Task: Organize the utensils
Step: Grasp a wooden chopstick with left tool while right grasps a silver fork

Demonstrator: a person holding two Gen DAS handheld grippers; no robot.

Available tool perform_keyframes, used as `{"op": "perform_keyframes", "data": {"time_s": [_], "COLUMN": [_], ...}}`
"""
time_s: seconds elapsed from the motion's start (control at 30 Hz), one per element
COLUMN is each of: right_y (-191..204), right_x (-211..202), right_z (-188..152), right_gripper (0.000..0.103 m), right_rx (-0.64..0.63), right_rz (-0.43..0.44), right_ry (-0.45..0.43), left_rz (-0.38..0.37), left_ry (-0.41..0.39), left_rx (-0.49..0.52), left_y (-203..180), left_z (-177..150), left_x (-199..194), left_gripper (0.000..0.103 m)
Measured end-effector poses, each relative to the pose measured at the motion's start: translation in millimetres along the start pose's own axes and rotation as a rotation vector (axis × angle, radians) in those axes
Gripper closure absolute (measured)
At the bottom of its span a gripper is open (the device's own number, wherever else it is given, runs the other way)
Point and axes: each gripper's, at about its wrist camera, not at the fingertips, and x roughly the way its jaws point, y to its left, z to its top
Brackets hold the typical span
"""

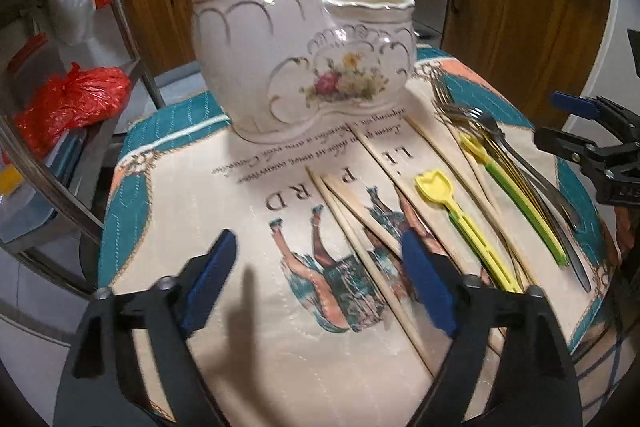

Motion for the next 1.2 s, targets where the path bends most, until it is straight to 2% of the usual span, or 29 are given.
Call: {"op": "perform_keyframes", "data": {"time_s": [0.03,0.13,0.3,0.37,0.43,0.57,0.77,0.8,0.83,0.87,1.0,1.2], "right_y": [1,5,13,15,15,20,21,20,20,20,22,16], "right_x": [2,7,12,14,16,18,28,28,28,28,24,12], "right_z": [-1,-2,-4,-4,-5,-4,-3,-3,-3,-3,-4,0], "right_gripper": [0.036,0.054,0.072,0.076,0.083,0.087,0.087,0.087,0.097,0.097,0.097,0.097], "right_rx": [-0.006,-0.018,-0.037,-0.04,-0.042,-0.058,-0.05,-0.047,-0.045,-0.043,-0.057,-0.042], "right_rz": [0.004,0.034,0.083,0.086,0.091,0.097,0.087,0.089,0.093,0.115,0.113,0.106], "right_ry": [0.006,0.035,0.07,0.086,0.095,0.106,0.127,0.126,0.126,0.127,0.117,0.06], "left_rz": [-0.007,-0.028,-0.065,-0.056,-0.055,-0.051,-0.052,-0.048,-0.047,-0.046,-0.037,-0.042], "left_ry": [0.01,0.03,0.052,0.053,0.051,0.048,0.035,0.033,0.03,0.027,0.019,0.008], "left_rx": [0.004,0.013,0.012,0.026,0.023,0.003,-0.001,0.0,0.001,0.002,0.014,0.016], "left_y": [-1,-6,-11,-14,-13,-6,1,2,2,2,1,4], "left_z": [-1,-2,-7,-8,-6,-4,-3,-3,-3,-3,-2,-3], "left_x": [1,3,4,3,4,5,10,11,11,11,13,11], "left_gripper": [0.034,0.044,0.053,0.055,0.061,0.077,0.087,0.088,0.089,0.09,0.094,0.098]}}
